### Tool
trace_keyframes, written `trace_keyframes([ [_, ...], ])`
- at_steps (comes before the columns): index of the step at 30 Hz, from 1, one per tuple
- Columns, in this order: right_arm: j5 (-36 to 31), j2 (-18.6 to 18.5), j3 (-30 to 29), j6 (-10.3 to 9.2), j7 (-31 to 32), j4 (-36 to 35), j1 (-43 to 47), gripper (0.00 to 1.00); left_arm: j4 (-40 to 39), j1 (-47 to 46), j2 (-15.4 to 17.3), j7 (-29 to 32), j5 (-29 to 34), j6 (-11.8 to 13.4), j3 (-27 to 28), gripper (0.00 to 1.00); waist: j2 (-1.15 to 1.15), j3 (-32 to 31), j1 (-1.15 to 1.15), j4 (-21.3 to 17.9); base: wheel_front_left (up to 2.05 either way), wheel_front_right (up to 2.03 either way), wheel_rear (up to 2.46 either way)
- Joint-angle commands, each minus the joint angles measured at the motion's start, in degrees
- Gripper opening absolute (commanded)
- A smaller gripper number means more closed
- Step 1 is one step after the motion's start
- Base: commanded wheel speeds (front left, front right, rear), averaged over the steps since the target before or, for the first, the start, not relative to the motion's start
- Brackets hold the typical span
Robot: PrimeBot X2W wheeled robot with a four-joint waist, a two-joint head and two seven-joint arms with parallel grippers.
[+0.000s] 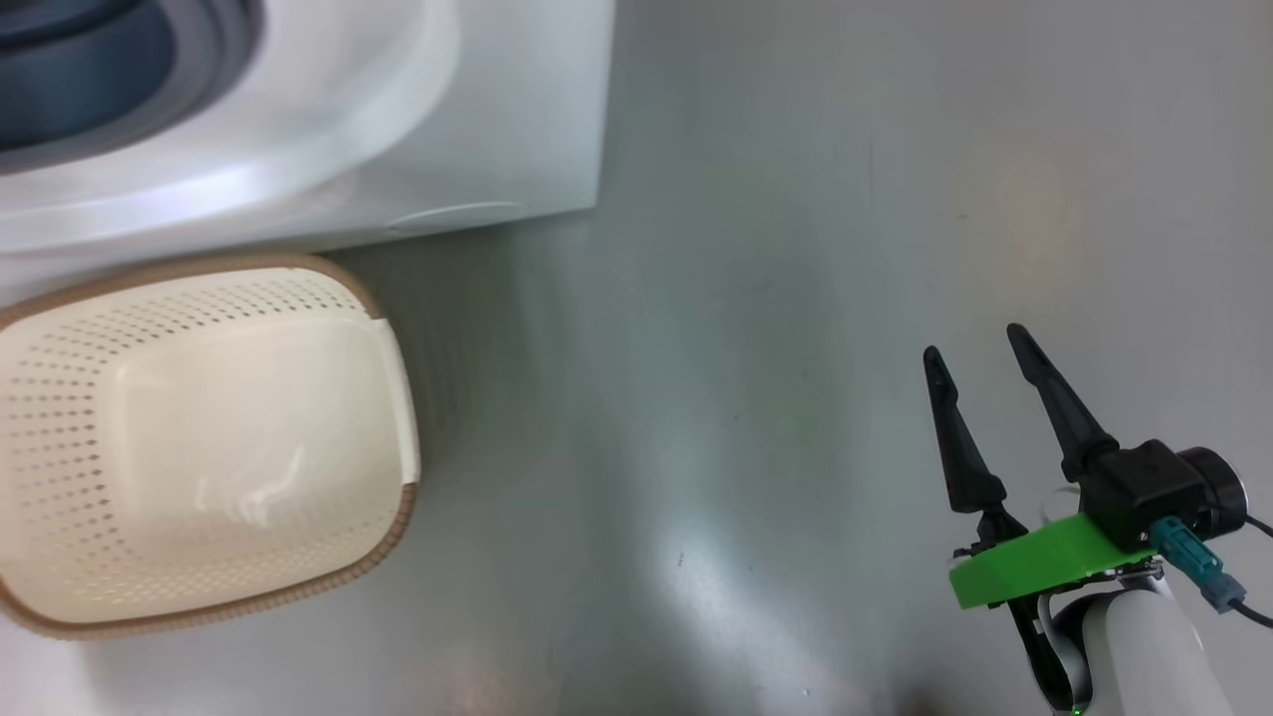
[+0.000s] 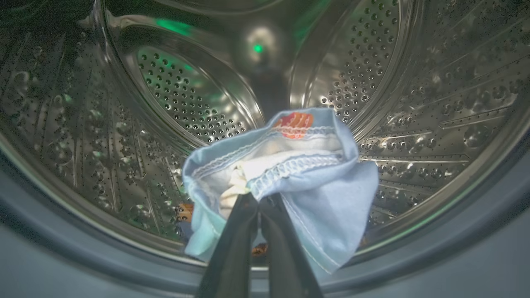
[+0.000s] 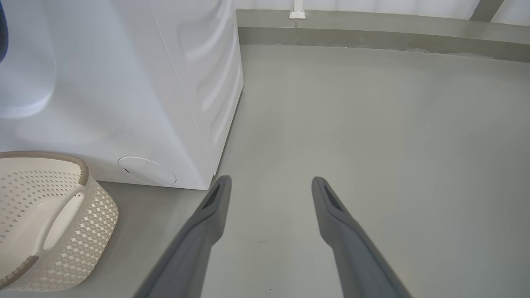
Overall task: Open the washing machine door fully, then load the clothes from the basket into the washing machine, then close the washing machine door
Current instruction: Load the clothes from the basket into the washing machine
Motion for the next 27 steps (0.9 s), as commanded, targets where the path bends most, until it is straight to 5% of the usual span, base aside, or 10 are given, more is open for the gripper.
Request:
trace_keyframes([
  [1,0.62,0.09,1.46,0.09,-0.59,-1.19,-0.12,1.0,-0.69,-1.98,3.88,1.12,-0.32,-0.3,0.84,0.0,0.0,1.44,0.0,-1.33,0.0,0.0,0.0],
  [13,3.19,0.09,3.07,0.09,-1.19,0.41,-3.06,1.0,10.55,-19.73,13.42,9.26,-1.81,-0.55,-3.04,0.0,0.0,6.18,0.0,-5.81,0.0,0.0,0.0],
  [27,4.89,0.09,4.15,0.09,-1.26,-0.18,-4.62,1.0,23.6,-31.92,16.22,9.4,0.26,-0.57,-10.45,0.0,0.0,9.65,0.0,-8.63,0.0,0.0,0.0],
])
